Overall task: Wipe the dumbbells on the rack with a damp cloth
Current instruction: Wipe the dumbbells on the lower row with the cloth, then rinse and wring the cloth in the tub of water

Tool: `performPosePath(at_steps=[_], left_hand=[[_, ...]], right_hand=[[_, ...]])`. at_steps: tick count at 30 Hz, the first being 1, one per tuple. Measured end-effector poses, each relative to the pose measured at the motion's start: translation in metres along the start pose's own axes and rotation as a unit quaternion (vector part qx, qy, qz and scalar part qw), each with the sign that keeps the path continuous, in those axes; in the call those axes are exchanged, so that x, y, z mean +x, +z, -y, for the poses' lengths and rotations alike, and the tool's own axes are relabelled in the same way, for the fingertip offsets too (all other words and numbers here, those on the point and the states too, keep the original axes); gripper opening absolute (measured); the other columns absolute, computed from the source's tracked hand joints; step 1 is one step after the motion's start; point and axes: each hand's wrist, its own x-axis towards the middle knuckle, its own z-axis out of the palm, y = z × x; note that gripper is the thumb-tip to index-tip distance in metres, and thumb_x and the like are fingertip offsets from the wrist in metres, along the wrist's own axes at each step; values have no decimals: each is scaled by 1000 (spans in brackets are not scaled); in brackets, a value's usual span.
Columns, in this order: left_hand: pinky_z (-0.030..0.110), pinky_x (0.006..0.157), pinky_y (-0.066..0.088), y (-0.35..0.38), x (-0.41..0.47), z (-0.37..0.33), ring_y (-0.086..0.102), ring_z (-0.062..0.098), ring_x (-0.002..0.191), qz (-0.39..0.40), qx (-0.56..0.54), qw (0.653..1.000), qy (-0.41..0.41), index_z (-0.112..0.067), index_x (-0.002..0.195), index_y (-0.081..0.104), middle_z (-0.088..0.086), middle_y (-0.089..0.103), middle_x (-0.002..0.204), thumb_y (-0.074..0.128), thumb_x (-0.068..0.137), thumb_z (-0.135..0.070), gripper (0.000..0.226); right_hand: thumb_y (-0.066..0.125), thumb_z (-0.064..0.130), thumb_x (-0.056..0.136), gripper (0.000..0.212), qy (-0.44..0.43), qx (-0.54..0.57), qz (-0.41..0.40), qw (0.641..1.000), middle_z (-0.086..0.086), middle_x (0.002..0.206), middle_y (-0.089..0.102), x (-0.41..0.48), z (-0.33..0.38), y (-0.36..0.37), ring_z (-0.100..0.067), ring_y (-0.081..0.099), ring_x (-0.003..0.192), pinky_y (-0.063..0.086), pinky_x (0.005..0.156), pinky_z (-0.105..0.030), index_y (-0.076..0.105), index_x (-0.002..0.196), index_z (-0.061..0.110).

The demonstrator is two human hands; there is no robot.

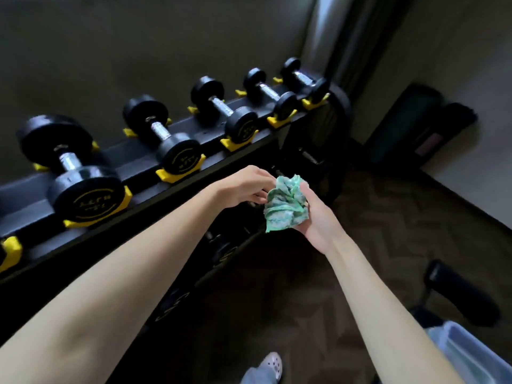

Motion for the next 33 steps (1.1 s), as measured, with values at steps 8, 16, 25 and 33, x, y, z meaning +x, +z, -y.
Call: performPosePath(at_steps=[8,16,25,33], left_hand=[[11,55,47,173,53,-124,54,4,66,108,114,983,96,-9,87,65,-2,59,75,62,87,-13,5],[33,70,54,342,106,-157,58,15,73,261,173,942,125,-17,76,52,2,56,80,51,94,-12,19],[21,66,46,499,145,-157,57,12,72,500,274,803,174,-5,85,66,2,62,81,70,83,-31,27],[29,74,46,617,174,-122,59,24,94,568,560,521,304,-8,94,67,9,63,92,62,83,-21,18]], right_hand=[[51,35,95,23,-68,-24,-232,970,-1,110,67,-92,76,-141,-21,66,100,51,90,-40,53,117,29],[58,8,89,13,-120,114,-503,848,1,76,62,-167,67,-261,-9,56,68,41,62,-22,62,82,18],[50,-5,86,26,-127,286,-718,622,-8,84,58,-227,18,-363,-18,57,78,48,73,-25,47,75,18],[57,4,85,13,-76,357,-786,500,-3,90,60,-256,-47,-407,-16,58,91,50,74,-23,55,87,17]])
